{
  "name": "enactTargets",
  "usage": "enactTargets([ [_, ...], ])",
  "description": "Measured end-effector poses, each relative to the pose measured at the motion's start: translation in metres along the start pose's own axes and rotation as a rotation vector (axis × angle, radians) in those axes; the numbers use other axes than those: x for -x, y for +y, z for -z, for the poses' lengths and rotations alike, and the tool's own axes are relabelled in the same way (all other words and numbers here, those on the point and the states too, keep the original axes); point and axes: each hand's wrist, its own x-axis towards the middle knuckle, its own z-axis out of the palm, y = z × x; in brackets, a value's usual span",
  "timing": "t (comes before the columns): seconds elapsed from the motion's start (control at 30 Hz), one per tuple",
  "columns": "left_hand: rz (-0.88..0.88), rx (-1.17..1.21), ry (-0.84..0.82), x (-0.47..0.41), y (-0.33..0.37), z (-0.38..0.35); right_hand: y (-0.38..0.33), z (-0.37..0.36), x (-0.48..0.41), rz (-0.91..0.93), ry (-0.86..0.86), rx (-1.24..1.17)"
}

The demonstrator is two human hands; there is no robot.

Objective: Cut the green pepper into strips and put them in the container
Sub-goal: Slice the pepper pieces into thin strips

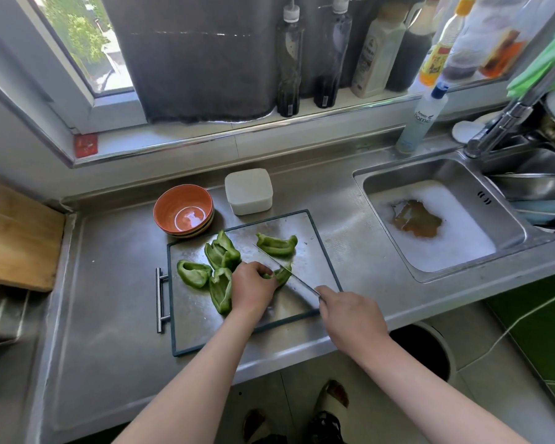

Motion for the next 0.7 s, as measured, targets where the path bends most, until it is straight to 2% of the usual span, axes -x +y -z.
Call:
enactTargets([
  [0.7, -0.058, -0.031, 0.002, 0.000, -0.017, -0.003, -0.010, -0.004, -0.027, -0.062, -0.095, -0.169],
])
